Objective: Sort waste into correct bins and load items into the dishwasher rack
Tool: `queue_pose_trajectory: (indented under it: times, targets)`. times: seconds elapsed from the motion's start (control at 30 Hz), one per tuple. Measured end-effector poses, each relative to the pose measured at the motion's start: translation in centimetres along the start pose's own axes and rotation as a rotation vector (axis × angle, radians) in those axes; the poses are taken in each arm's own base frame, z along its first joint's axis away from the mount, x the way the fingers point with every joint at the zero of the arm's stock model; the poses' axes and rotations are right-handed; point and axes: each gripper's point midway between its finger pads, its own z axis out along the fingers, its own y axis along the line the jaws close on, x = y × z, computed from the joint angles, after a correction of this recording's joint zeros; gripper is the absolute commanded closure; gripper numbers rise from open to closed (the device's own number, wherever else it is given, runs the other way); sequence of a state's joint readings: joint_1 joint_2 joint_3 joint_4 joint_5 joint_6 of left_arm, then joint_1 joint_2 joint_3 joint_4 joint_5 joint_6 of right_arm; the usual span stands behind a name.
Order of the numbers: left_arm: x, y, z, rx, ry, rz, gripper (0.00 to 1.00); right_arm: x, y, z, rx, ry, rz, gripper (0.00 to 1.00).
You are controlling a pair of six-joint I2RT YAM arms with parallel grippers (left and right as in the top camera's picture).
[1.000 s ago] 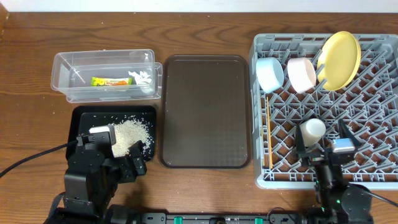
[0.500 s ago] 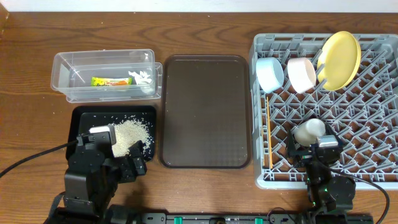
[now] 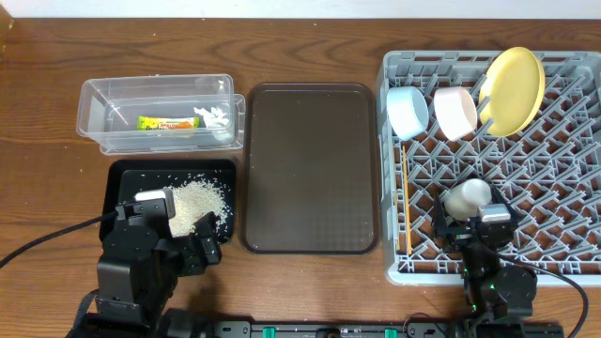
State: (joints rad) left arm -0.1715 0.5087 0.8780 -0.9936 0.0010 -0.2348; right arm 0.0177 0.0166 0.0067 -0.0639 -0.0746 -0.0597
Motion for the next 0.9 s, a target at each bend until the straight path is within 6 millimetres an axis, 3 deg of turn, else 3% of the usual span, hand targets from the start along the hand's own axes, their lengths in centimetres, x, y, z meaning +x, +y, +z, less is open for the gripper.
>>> queue_pose_trajectory:
  times: [0.67, 0.9]
  targets:
    - [0.1, 0.0, 0.0, -0.002, 0.005, 0.000, 0.05, 0.0, 0.0, 0.0, 0.000, 0.000, 0.000, 0.01]
    - [-0.2, 1.5, 0.1, -0.038, -0.107, -0.052, 0.05, 0.0, 0.0, 0.0, 0.000, 0.000, 0.000, 0.01]
